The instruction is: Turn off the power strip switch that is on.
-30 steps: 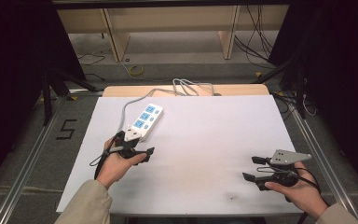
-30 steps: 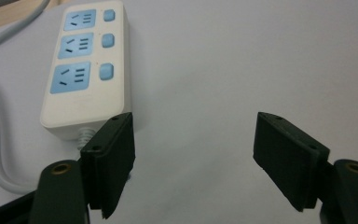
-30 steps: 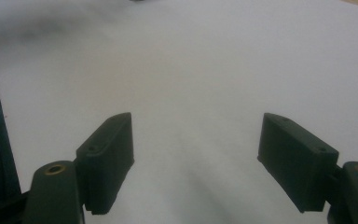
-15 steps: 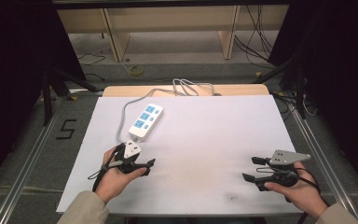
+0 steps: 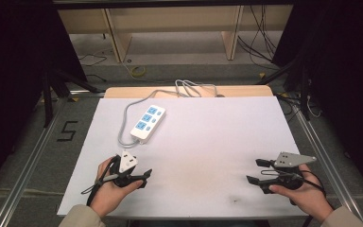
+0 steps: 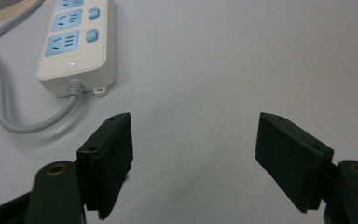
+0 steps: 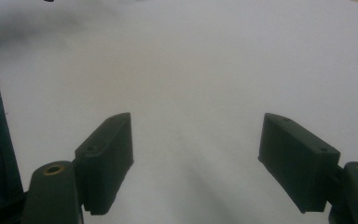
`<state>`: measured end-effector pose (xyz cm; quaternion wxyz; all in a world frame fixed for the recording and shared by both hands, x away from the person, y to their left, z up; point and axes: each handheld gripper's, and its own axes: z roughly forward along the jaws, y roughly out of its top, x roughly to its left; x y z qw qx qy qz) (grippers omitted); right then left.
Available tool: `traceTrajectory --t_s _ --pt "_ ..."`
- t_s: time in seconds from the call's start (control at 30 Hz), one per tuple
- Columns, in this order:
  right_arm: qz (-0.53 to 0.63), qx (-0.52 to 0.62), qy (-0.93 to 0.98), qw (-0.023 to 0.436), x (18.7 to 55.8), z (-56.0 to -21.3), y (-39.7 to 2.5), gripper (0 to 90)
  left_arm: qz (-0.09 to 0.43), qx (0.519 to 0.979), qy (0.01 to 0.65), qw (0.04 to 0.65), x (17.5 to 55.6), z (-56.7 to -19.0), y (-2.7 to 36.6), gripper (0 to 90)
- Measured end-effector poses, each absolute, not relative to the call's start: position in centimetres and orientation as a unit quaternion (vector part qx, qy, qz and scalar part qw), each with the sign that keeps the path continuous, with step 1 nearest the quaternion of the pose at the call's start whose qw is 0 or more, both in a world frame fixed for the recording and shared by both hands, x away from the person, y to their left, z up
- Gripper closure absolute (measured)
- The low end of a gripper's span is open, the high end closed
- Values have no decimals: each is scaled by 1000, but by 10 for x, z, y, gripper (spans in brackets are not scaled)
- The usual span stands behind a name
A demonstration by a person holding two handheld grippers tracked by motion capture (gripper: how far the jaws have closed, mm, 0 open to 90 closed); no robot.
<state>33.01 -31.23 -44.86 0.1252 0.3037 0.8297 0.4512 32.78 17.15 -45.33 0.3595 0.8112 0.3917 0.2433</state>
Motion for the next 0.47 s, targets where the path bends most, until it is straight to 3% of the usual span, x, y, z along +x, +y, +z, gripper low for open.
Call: traceTrajectory --t_s 0.47 --pt "451 304 829 127 330 -449 -314 262 244 815 387 356 330 -454 169 272"
